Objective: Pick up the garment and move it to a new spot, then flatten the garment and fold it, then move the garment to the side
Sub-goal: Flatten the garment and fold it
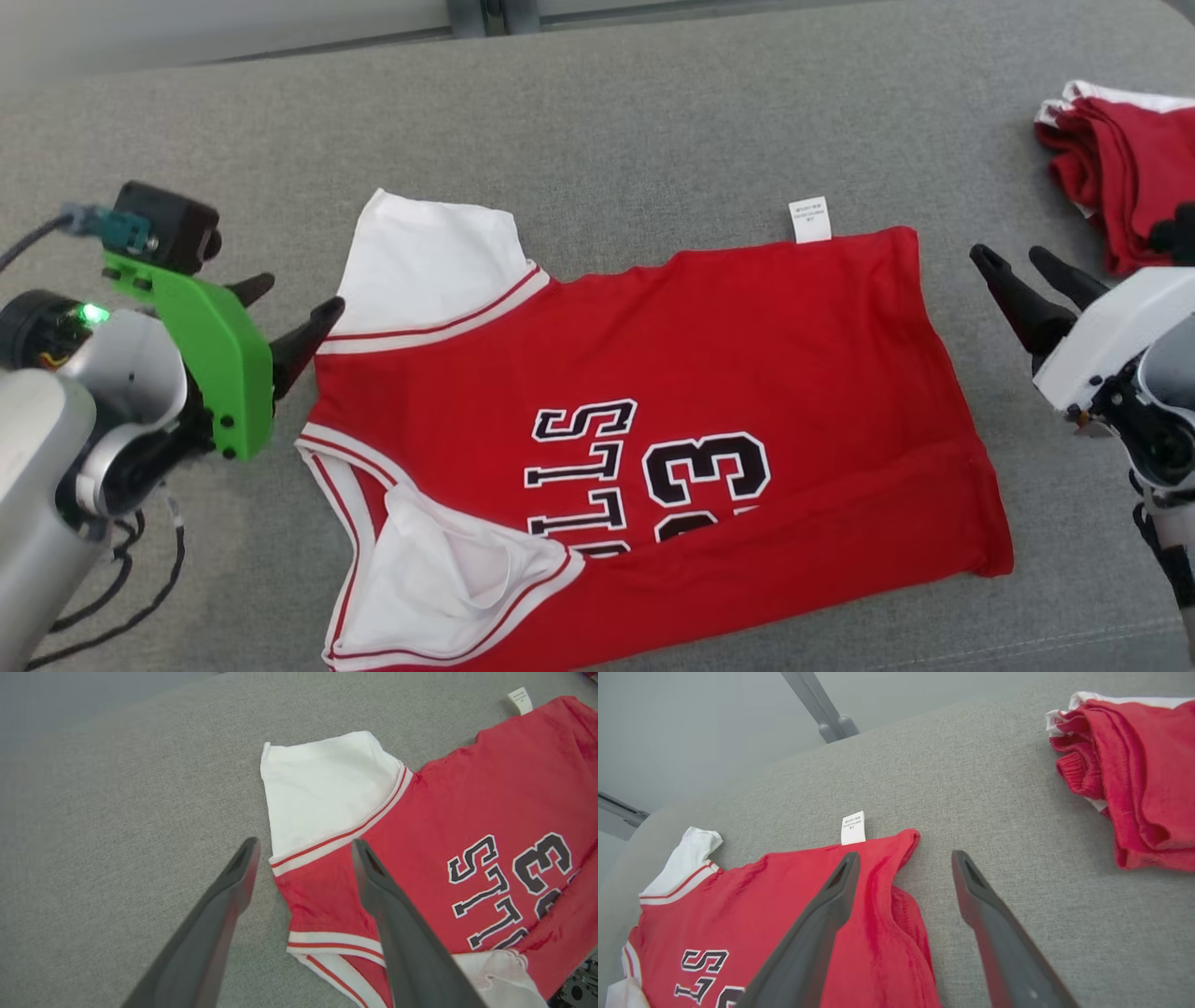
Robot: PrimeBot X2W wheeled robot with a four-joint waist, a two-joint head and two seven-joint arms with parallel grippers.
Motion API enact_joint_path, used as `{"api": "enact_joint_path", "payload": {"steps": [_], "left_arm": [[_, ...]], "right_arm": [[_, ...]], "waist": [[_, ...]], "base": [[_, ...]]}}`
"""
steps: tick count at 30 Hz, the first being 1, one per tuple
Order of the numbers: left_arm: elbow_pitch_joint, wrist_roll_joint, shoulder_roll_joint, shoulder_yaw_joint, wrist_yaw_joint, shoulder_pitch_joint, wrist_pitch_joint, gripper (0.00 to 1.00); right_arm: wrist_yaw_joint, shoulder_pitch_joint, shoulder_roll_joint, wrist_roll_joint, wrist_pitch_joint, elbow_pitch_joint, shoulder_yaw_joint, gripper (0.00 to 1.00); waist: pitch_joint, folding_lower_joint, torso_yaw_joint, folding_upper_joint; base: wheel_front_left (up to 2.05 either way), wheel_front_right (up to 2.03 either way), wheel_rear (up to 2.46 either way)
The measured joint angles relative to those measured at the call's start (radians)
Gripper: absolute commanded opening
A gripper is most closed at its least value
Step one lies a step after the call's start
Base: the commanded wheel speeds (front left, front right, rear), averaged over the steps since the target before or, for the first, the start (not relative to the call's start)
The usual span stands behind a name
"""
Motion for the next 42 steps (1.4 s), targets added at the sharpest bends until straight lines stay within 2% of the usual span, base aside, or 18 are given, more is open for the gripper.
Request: {"api": "enact_joint_path", "payload": {"steps": [6, 13, 20, 27, 28, 29, 30, 31, 32, 33, 34, 35, 42], "left_arm": [[0.142, -0.010, -0.070, -0.009, -0.062, -0.158, 0.081, 1.00], [0.295, -0.018, -0.116, -0.014, -0.100, -0.282, 0.135, 1.00], [0.428, -0.039, -0.151, -0.032, -0.141, -0.347, 0.144, 1.00], [0.516, -0.015, -0.164, -0.058, -0.151, -0.398, 0.114, 1.00], [0.528, -0.015, -0.165, -0.061, -0.153, -0.405, 0.111, 1.00], [0.536, -0.015, -0.165, -0.064, -0.154, -0.409, 0.111, 1.00], [0.546, -0.016, -0.166, -0.067, -0.154, -0.413, 0.116, 0.98], [0.554, -0.017, -0.167, -0.072, -0.154, -0.417, 0.122, 0.76], [0.559, -0.017, -0.168, -0.076, -0.154, -0.421, 0.129, 0.30], [0.562, -0.018, -0.170, -0.080, -0.154, -0.424, 0.133, 0.05], [0.562, -0.021, -0.172, -0.084, -0.154, -0.425, 0.137, 0.00], [0.562, -0.025, -0.173, -0.087, -0.154, -0.425, 0.139, 0.00], [0.566, -0.033, -0.169, -0.104, -0.155, -0.425, 0.089, 0.00]], "right_arm": [[0.000, -0.155, 0.013, -0.003, 0.043, 0.130, 0.050, 1.00], [0.000, -0.294, 0.015, 0.026, 0.085, 0.236, 0.136, 1.00], [0.000, -0.345, 0.021, 0.061, 0.084, 0.251, 0.226, 1.00], [0.000, -0.357, 0.013, 0.099, 0.055, 0.225, 0.315, 1.00], [0.000, -0.361, 0.013, 0.106, 0.048, 0.226, 0.326, 0.99], [0.000, -0.364, 0.013, 0.110, 0.044, 0.229, 0.334, 0.92], [0.000, -0.368, 0.012, 0.116, 0.039, 0.233, 0.345, 0.65], [0.000, -0.370, 0.010, 0.123, 0.035, 0.238, 0.355, 0.54], [0.000, -0.370, 0.008, 0.126, 0.031, 0.241, 0.362, 0.42], [0.000, -0.370, 0.003, 0.130, 0.026, 0.245, 0.371, 0.34], [0.000, -0.370, -0.002, 0.132, 0.017, 0.248, 0.380, 0.04], [0.000, -0.371, -0.007, 0.134, 0.004, 0.249, 0.387, 0.00], [0.000, -0.379, -0.025, 0.148, -0.122, 0.291, 0.409, 0.00]], "waist": [[0.084, 0.0001, -0.010, 0.0000], [0.171, 0.0001, -0.032, 0.0000], [0.224, 0.0002, -0.071, 0.0000], [0.248, 0.0001, -0.114, 0.0000], [0.250, 0.0001, -0.118, 0.0000], [0.251, 0.0001, -0.121, 0.0000], [0.251, 0.0001, -0.123, 0.0000], [0.250, 0.0001, -0.123, 0.0000], [0.249, 0.0001, -0.122, 0.0000], [0.248, 0.0000, -0.120, 0.0000], [0.245, 0.0001, -0.118, 0.0000], [0.243, 0.0001, -0.115, 0.0000], [0.217, 0.0001, -0.100, 0.0000]], "base": [[0.00, 0.00, 0.00], [0.00, 0.00, 0.00], [0.00, 0.00, 0.00], [0.00, 0.00, 0.00], [0.00, 0.00, 0.00], [0.00, 0.00, 0.00], [0.00, 0.00, 0.00], [0.00, 0.00, 0.00], [0.00, 0.00, 0.00], [0.00, 0.00, 0.00], [0.00, 0.00, 0.00], [0.00, 0.00, 0.00], [0.00, 0.00, 0.00]]}}
